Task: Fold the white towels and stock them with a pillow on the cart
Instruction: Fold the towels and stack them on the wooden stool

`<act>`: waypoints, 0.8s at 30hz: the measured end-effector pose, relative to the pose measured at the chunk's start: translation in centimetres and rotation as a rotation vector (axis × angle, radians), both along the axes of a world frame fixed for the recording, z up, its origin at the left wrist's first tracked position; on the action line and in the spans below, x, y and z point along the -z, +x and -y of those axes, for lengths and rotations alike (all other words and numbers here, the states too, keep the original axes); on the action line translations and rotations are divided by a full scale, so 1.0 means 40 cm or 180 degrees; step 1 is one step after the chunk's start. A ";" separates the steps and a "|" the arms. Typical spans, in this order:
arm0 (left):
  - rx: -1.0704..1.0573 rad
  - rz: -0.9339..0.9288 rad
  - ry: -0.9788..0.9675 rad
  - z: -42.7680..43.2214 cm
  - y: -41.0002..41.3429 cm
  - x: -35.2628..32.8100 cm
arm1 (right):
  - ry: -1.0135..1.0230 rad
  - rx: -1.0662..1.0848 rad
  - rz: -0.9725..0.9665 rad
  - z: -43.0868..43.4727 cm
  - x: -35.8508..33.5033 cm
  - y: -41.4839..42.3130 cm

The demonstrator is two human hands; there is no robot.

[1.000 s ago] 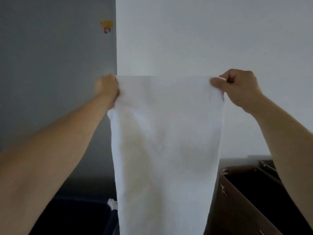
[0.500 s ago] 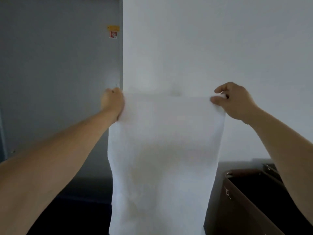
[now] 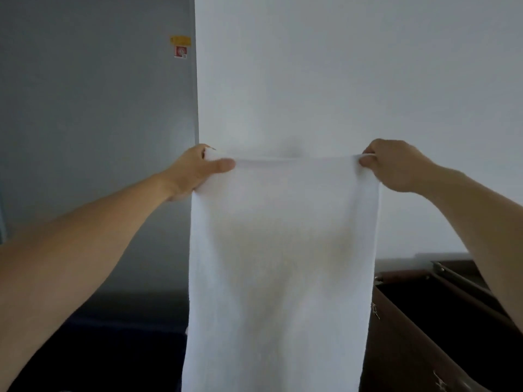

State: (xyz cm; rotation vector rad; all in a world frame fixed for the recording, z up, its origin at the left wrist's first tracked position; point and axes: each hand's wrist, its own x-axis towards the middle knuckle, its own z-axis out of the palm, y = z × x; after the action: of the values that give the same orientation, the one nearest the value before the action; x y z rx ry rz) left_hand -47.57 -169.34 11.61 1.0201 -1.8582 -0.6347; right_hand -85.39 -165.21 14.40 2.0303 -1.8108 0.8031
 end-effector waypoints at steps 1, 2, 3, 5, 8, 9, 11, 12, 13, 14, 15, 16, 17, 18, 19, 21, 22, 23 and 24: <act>0.0215 0.0059 0.0214 -0.003 0.010 0.001 | -0.0032 0.0026 0.0152 0.008 0.013 -0.003; 0.0268 0.0046 0.0350 -0.006 0.016 -0.001 | -0.0048 0.0035 0.0292 0.013 0.023 -0.001; 0.0235 0.0068 0.0431 -0.005 0.016 -0.004 | -0.0017 0.0025 0.0452 0.021 0.028 0.002; 0.0059 0.0096 0.0479 0.012 0.013 -0.008 | 0.0072 -0.0051 0.0925 0.031 0.035 0.015; -0.0400 0.0364 0.0263 0.066 0.023 -0.007 | 0.0350 -0.0298 0.2027 0.050 0.051 0.029; -0.0638 0.0472 0.0193 0.086 0.028 -0.003 | 0.0423 -0.0375 0.2304 0.064 0.059 0.031; -0.1043 0.0450 0.0190 0.120 0.031 0.007 | 0.0474 -0.0370 0.2424 0.102 0.074 0.039; -0.1216 0.0391 0.0186 0.136 0.026 0.006 | 0.0411 -0.0309 0.2360 0.120 0.076 0.046; -0.1385 0.0328 0.0127 0.154 0.019 -0.003 | 0.0278 -0.0230 0.2269 0.137 0.070 0.055; -0.1560 0.0295 0.0001 0.168 0.013 -0.020 | 0.0081 -0.0191 0.2208 0.154 0.059 0.064; -0.1693 0.0268 -0.0195 0.178 0.008 -0.047 | -0.0141 -0.0176 0.2203 0.169 0.041 0.073; -0.1795 0.0207 -0.0390 0.186 0.002 -0.079 | -0.0376 -0.0211 0.2253 0.185 0.016 0.081; -0.1853 0.0126 -0.0538 0.189 -0.003 -0.116 | -0.0622 -0.0241 0.2334 0.198 -0.013 0.087; -0.1886 0.0029 -0.0670 0.189 -0.007 -0.154 | -0.0875 -0.0261 0.2380 0.209 -0.043 0.092; -0.1906 -0.0047 -0.0795 0.185 -0.008 -0.189 | -0.1098 -0.0261 0.2362 0.216 -0.071 0.096; -0.1974 -0.0073 -0.0943 0.169 -0.008 -0.239 | -0.1360 -0.0301 0.2307 0.222 -0.117 0.102; -0.1995 -0.0028 -0.1006 0.165 -0.005 -0.254 | -0.1409 -0.0386 0.2338 0.219 -0.133 0.105; -0.1997 0.0014 -0.1047 0.162 0.000 -0.264 | -0.1418 -0.0463 0.2353 0.215 -0.140 0.107; -0.1993 0.0029 -0.1067 0.156 0.003 -0.267 | -0.1423 -0.0527 0.2334 0.212 -0.143 0.107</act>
State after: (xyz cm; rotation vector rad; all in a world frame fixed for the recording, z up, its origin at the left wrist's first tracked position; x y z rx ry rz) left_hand -47.45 -175.57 22.31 1.2814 -1.4635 0.0516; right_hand -81.11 -173.70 20.10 1.7090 -1.5532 1.9969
